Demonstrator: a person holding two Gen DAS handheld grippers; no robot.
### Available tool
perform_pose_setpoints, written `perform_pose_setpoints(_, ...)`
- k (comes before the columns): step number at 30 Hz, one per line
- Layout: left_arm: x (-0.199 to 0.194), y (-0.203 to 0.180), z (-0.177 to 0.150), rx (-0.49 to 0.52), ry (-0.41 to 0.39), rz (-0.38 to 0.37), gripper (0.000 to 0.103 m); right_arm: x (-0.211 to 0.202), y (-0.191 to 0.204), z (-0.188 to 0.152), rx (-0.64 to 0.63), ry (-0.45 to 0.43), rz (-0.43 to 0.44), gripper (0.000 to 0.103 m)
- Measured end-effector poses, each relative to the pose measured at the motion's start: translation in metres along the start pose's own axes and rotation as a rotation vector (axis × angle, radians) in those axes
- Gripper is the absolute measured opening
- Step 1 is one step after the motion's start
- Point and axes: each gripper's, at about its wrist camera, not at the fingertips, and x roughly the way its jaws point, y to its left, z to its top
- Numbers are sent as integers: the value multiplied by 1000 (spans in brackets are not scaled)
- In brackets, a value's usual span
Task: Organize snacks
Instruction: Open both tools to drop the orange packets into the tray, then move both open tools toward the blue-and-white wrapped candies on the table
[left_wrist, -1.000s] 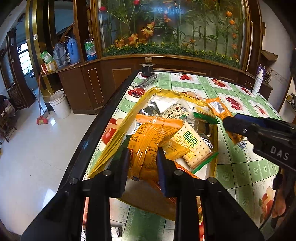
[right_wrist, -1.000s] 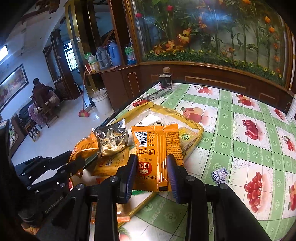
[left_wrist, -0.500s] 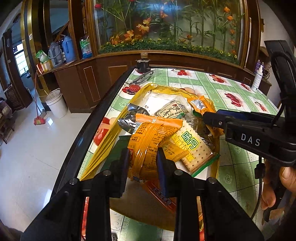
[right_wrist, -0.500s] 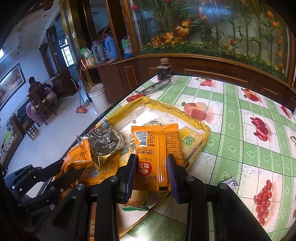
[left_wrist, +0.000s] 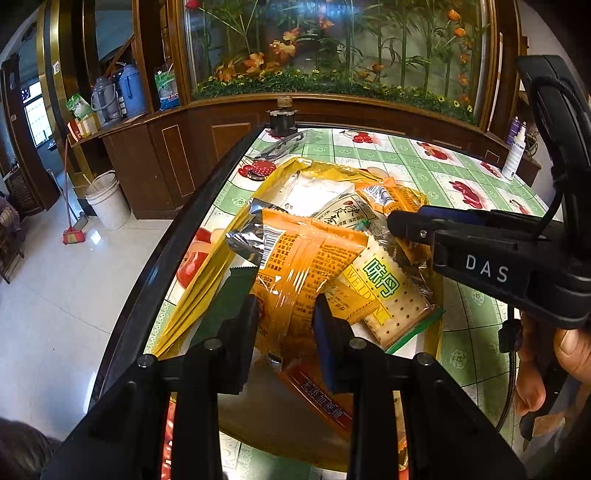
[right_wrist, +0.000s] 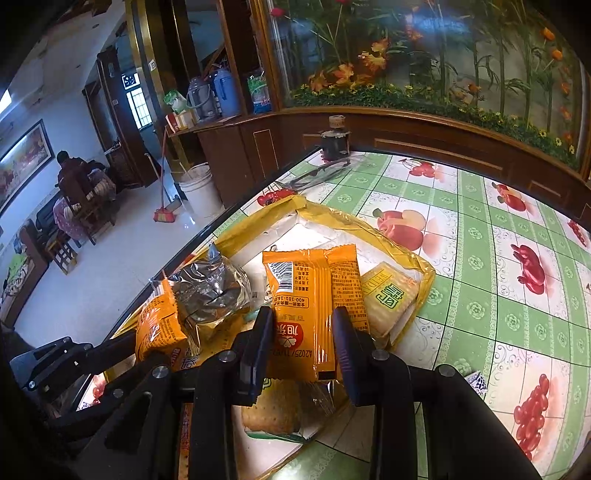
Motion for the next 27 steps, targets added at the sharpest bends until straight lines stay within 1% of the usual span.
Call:
perform_pose_setpoints(2,0,1,0,-7,-1,-7,31,0,0,0,2,-1,3,37)
perform_pose_setpoints(6,-1,3,0,-19,-4,-14,33,0,0,-2,12,1,15,37)
perform_pose_setpoints(8,0,2,1,-19,-2,-10,43,0,0,-3,9,3,12,37)
perform_pose_setpoints(9,0,2,1,-21,-2,-10,57,-1,0,-3,9,4,14,37)
perform_pose_setpoints(10,-1,3,1,-23,-3,-12,67,-1,0,-3,9,6,16,38)
perform_pose_setpoints(11,-2,3,1,-25,-7,-14,69,-3,0,-4,13,3,21,40)
perform_pose_setpoints(14,-4,3,3,-32,-8,-18,71,-9,-2,-4,18,-8,22,41)
perform_pose_setpoints(22,-14,-3,5,-22,-29,-19,71,-33,-13,-6,40,-40,23,43)
perform_pose_setpoints(27,-22,-14,5,-5,-40,-29,71,-48,-26,-13,62,-54,10,43)
